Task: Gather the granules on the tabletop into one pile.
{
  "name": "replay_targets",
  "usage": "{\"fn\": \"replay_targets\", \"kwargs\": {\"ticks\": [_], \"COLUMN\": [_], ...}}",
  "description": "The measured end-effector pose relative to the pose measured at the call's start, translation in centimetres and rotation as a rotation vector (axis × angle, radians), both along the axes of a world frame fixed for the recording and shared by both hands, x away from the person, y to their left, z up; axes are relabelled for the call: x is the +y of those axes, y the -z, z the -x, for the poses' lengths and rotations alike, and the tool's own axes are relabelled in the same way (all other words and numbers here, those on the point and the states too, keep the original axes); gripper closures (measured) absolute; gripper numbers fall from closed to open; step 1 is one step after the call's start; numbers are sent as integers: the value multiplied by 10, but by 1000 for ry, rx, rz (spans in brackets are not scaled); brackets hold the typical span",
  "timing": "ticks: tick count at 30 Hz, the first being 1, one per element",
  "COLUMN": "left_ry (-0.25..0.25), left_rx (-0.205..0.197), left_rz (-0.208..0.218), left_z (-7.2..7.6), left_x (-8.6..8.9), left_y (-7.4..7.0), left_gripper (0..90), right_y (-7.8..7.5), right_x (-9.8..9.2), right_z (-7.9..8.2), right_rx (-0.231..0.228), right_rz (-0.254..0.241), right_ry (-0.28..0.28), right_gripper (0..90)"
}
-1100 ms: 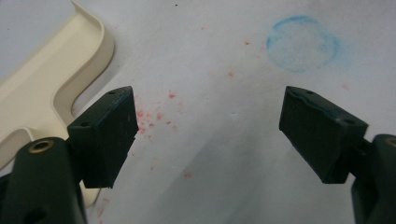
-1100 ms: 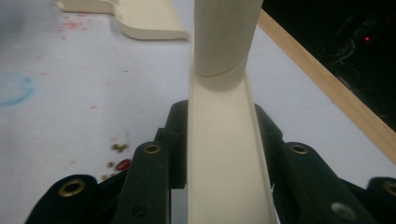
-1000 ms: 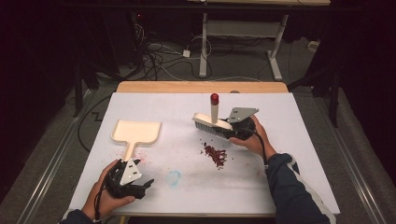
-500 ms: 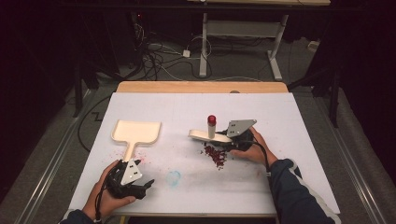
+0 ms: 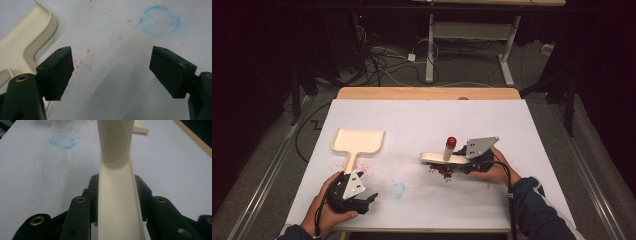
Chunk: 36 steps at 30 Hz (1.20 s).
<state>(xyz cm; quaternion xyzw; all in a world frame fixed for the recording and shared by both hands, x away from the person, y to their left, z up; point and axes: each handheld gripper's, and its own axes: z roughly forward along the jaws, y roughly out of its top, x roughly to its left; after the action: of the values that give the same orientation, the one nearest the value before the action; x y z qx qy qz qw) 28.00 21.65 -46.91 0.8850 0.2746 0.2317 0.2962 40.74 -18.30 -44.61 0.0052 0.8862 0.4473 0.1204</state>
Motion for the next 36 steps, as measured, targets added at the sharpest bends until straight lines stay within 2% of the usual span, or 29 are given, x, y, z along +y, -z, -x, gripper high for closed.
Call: {"fn": "replay_targets", "kwargs": {"ticks": [2, 3, 8, 10, 15, 17, 20, 21, 22, 23, 26, 27, 30, 33, 36], "left_ry": [1, 1, 1, 1, 1, 0, 0, 0, 1, 1, 6, 7, 10, 10, 12], "left_rx": [-2, -2, -7, -8, -10, -11, -6, -4, -4, -6, -6, -7, -6, -6, -5], "left_rz": [0, 0, -1, -1, -3, -3, -2, -3, -4, -1, -5, -4, -4, 0, -4], "left_z": [0, 0, 1, 0, 1, 1, 2, 2, 2, 3, 3, 4, 4, 4, 4], "left_x": [0, 1, 1, 1, 1, 2, 2, 2, 2, 2, 2, 2, 2, 2, 2], "left_y": [0, 0, -1, -1, -2, -2, -2, -2, -2, -2, -3, -3, -3, -3, -3], "left_gripper": [186, 186, 186, 186, 186, 186, 186, 186, 186, 186, 186, 186, 186, 186, 186], "right_y": [-1, -2, -6, -13, -26, -34, -34, -32, -32, -28, -23, -18, -14, -9, -9], "right_x": [0, -1, -3, -6, -4, 1, 10, 14, 14, 23, 31, 38, 42, 41, 34], "right_z": [-1, -2, -2, 0, 10, 20, 31, 34, 34, 40, 45, 48, 48, 44, 38], "right_rx": [-8, -16, -40, -43, -22, 31, 129, 159, 159, 198, 230, 241, 246, 251, 230], "right_rz": [-11, -26, -42, -72, -114, -139, -171, -163, -163, -136, -111, -78, -52, -50, -44], "right_ry": [20, 47, 89, 118, 154, 157, 153, 161, 161, 181, 188, 194, 207, 222, 260], "right_gripper": [667, 670, 670, 670, 671, 671, 671, 671, 671, 671, 671, 671, 672, 673, 672]}}
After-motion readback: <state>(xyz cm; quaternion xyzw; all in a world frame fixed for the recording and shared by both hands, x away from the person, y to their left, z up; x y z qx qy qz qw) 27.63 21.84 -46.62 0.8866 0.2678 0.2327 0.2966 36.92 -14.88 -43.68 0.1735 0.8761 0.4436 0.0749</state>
